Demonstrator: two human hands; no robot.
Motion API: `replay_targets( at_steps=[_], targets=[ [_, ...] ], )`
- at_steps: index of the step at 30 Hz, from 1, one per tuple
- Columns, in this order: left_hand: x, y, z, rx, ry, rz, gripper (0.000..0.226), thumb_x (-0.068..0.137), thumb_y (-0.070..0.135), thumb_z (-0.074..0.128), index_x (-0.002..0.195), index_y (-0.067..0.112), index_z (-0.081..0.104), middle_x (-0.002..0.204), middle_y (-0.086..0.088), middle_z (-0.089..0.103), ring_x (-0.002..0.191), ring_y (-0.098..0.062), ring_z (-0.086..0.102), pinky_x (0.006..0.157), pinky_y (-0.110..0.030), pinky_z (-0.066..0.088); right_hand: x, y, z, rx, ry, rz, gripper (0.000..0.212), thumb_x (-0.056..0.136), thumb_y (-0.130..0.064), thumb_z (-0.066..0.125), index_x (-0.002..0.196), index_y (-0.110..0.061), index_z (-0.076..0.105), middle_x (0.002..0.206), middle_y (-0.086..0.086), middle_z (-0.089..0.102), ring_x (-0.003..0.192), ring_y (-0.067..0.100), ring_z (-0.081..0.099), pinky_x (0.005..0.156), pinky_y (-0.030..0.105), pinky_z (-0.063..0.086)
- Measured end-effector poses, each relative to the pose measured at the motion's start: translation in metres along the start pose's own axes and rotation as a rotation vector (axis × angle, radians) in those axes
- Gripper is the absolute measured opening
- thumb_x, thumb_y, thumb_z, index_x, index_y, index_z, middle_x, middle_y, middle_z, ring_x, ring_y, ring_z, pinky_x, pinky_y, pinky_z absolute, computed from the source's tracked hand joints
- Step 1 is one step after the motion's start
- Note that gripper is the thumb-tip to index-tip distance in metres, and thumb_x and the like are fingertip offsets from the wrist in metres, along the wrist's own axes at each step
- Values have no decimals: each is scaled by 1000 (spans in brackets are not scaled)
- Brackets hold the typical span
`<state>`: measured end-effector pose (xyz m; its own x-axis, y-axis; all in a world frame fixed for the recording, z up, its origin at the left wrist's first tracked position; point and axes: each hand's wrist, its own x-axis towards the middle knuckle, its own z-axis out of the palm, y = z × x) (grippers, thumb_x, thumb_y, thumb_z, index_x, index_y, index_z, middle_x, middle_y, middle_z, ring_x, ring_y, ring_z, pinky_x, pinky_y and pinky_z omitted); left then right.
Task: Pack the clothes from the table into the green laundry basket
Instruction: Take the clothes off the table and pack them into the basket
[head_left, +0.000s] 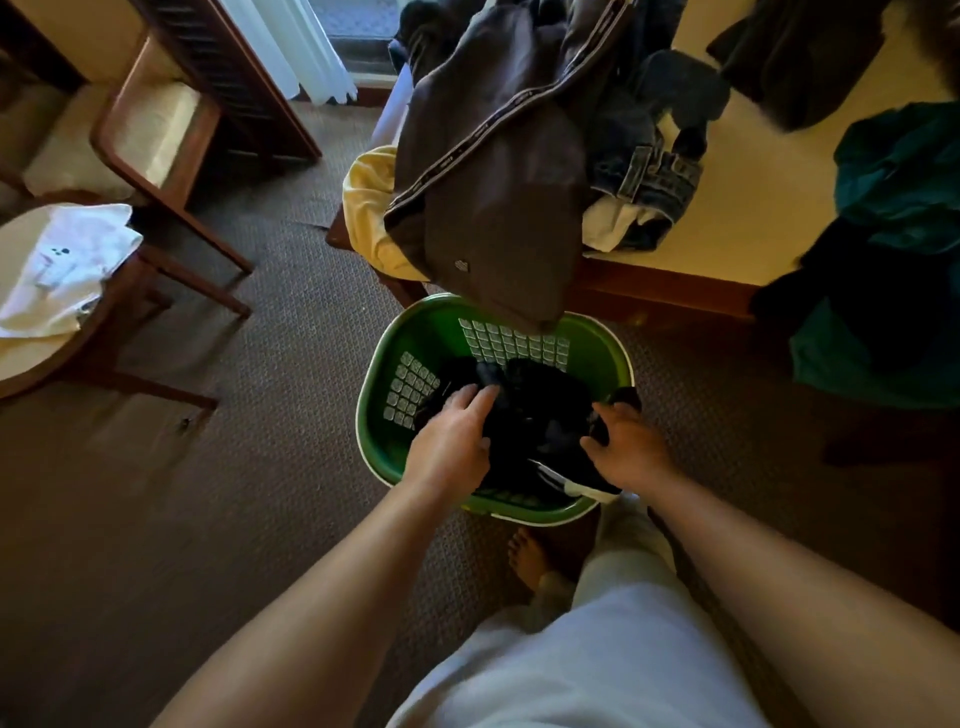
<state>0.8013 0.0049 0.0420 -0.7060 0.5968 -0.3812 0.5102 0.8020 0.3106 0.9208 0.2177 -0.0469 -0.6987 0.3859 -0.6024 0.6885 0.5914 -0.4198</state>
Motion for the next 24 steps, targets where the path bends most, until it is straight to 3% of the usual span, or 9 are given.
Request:
replay_targets(
  at_steps=[3, 7, 10, 13, 18, 21, 24],
  targets=[
    [6, 1, 17, 21, -38, 7, 73, 96, 14, 62, 159, 32, 29, 164, 1, 32, 140, -26, 48, 93, -40, 57, 15, 15, 22, 19, 20, 150, 86, 94, -48, 63, 160, -30, 11, 167, 11, 1, 149, 43, 19, 115, 55, 33],
    [9, -6, 37, 34, -86, -3, 72, 97, 15, 63, 159, 31, 29, 162, 1, 35, 136, -24, 52, 92, -40, 59, 39, 43, 61, 368, 111, 315, 111, 79, -47, 78, 161, -24, 6, 164, 19, 19, 149, 41, 24, 119, 56, 26],
    [7, -15, 46, 1, -105, -40, 72, 96, 16, 64, 158, 32, 30, 162, 2, 35, 134, -24, 54, 93, -39, 58, 47, 61, 84, 364, 169, 305, 94, 79, -38, 81, 156, -15, 31, 156, 17, 38, 145, 36, 35, 121, 51, 27],
    [1, -23, 51, -38, -113, -70, 72, 95, 17, 65, 158, 32, 32, 161, 1, 35, 133, -26, 54, 94, -40, 57, 27, 48, 73, 318, 216, 336, 62, 84, -34, 76, 135, -5, 57, 142, 22, 55, 132, 39, 51, 109, 51, 43],
    [-13, -29, 52, -114, -95, -97, 68, 95, 20, 67, 155, 32, 36, 159, 2, 40, 133, -26, 56, 99, -42, 56, -8, 7, 34, 315, 239, 298, 42, 100, -20, 56, 140, -6, 53, 138, 24, 57, 127, 42, 54, 98, 44, 47],
    [-24, -31, 52, -167, -76, -100, 65, 96, 26, 67, 155, 30, 38, 156, 2, 43, 131, -24, 56, 102, -40, 54, -19, -34, 11, 359, 205, 152, 47, 103, -25, 52, 147, -9, 43, 140, 22, 55, 129, 41, 52, 98, 46, 47],
    [-32, -34, 50, -194, -56, -95, 63, 97, 28, 67, 153, 27, 40, 153, 0, 46, 132, -23, 56, 103, -39, 52, -25, -84, -15, 540, 164, -45, 48, 104, -27, 51, 149, -13, 40, 147, 11, 51, 136, 31, 47, 106, 39, 42]
  ],
)
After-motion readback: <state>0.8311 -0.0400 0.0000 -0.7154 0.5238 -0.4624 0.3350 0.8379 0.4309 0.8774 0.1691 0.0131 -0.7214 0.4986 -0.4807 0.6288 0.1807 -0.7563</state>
